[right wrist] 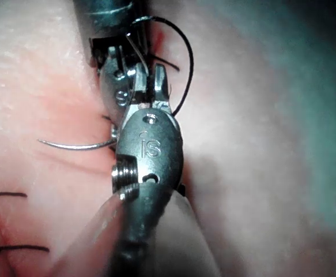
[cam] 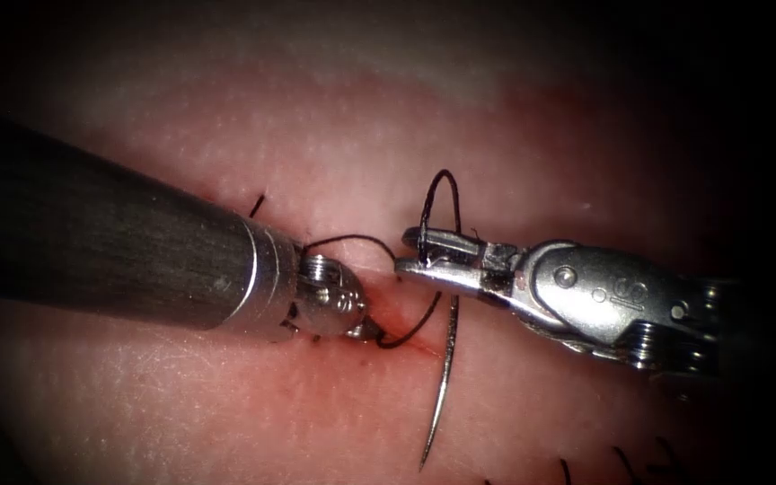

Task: Wound Closure
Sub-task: Insert the left gripper into the wound, then use the right gripper to throw the needle through the bottom of the wound

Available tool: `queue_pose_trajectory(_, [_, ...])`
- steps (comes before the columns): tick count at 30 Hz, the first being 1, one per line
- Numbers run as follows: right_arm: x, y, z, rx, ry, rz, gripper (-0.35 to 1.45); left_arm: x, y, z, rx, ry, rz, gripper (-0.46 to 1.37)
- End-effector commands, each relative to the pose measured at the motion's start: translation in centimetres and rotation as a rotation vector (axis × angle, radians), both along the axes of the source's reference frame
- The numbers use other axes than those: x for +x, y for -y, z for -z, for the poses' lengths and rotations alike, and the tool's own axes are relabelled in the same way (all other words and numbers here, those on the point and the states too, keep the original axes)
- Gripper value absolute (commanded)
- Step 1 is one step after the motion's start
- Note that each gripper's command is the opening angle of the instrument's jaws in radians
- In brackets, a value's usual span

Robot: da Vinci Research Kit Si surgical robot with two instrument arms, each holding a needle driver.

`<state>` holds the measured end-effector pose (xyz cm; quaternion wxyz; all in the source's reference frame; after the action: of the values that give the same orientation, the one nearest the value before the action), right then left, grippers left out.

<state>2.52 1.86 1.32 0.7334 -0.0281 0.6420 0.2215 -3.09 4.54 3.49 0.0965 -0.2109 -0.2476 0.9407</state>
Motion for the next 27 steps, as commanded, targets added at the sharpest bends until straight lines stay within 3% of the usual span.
queue_pose_trajectory(1, [-0.01, -0.05, -0.03, -0.041, 0.007, -0.013, -0.35, 0.01, 0.02, 0.01, -0.002, -0.001, 0.000, 0.07])
queue_pose_trajectory(4, [-0.01, -0.09, -0.07, -0.109, 0.000, -0.038, -0.35, 0.01, 0.04, 0.02, -0.003, 0.000, 0.000, 0.14])
queue_pose_trajectory(10, [-0.01, -0.11, -0.13, -0.197, 0.037, -0.023, -0.35, 0.01, 0.02, 0.03, 0.000, 0.002, -0.002, 0.55])
queue_pose_trajectory(15, [0.01, -0.10, -0.14, -0.270, 0.044, -0.038, -0.35, 0.01, 0.02, 0.04, 0.000, 0.003, -0.003, 0.73])
queue_pose_trajectory(27, [0.11, -0.06, -0.18, -0.384, 0.085, -0.043, -0.35, 0.00, 0.03, 0.13, 0.014, 0.006, 0.000, 0.79])
